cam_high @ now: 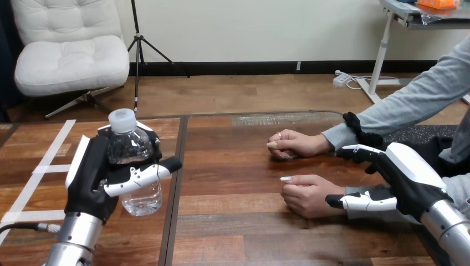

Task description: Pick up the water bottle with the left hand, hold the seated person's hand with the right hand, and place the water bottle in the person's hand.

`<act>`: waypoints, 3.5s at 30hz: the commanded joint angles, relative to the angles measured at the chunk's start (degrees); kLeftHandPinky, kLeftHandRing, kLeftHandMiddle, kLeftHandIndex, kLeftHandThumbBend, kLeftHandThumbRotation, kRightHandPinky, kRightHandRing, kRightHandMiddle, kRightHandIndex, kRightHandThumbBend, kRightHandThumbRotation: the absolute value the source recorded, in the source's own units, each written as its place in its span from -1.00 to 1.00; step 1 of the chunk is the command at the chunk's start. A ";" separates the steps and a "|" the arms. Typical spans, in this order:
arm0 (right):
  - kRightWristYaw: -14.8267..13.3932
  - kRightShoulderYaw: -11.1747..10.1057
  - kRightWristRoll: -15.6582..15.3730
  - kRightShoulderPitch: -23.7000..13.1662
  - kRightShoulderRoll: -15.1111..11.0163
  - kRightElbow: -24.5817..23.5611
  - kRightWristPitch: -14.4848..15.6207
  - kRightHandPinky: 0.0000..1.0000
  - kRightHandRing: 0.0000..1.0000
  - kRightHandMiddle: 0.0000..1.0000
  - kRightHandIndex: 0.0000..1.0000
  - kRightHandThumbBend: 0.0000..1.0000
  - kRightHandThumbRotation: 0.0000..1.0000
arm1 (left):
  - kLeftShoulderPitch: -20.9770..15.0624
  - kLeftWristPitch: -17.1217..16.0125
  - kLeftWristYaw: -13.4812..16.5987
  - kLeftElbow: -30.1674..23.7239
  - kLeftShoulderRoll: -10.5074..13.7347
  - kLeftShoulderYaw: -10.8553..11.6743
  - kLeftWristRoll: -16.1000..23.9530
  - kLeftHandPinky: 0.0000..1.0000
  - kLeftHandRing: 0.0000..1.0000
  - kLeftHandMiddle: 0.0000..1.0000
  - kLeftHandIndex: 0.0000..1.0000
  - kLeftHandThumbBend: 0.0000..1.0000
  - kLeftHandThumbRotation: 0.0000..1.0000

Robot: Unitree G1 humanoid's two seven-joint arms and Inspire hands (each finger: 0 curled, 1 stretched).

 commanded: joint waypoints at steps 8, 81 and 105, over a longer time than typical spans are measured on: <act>0.24 1.48 0.37 -7.27 -2.45 2.86 -1.72 0.43 0.63 0.65 0.60 1.00 0.23 | -2.13 -0.83 0.02 -3.59 0.81 0.44 -0.41 -0.55 -0.45 -0.34 -0.27 0.49 -1.00; 0.21 8.83 -3.99 -13.56 -4.43 11.00 2.59 0.41 0.59 0.62 0.61 1.00 -0.36 | 0.74 0.04 -0.52 -9.45 0.04 -0.02 -0.77 -0.55 -0.46 -0.35 -0.28 0.42 -1.00; 0.33 12.06 -4.68 -16.26 -3.37 14.57 5.71 0.42 0.61 0.63 0.60 1.00 -0.25 | 0.82 0.69 -1.29 -9.91 -0.09 -0.19 -1.44 -0.56 -0.47 -0.36 -0.28 0.43 -1.00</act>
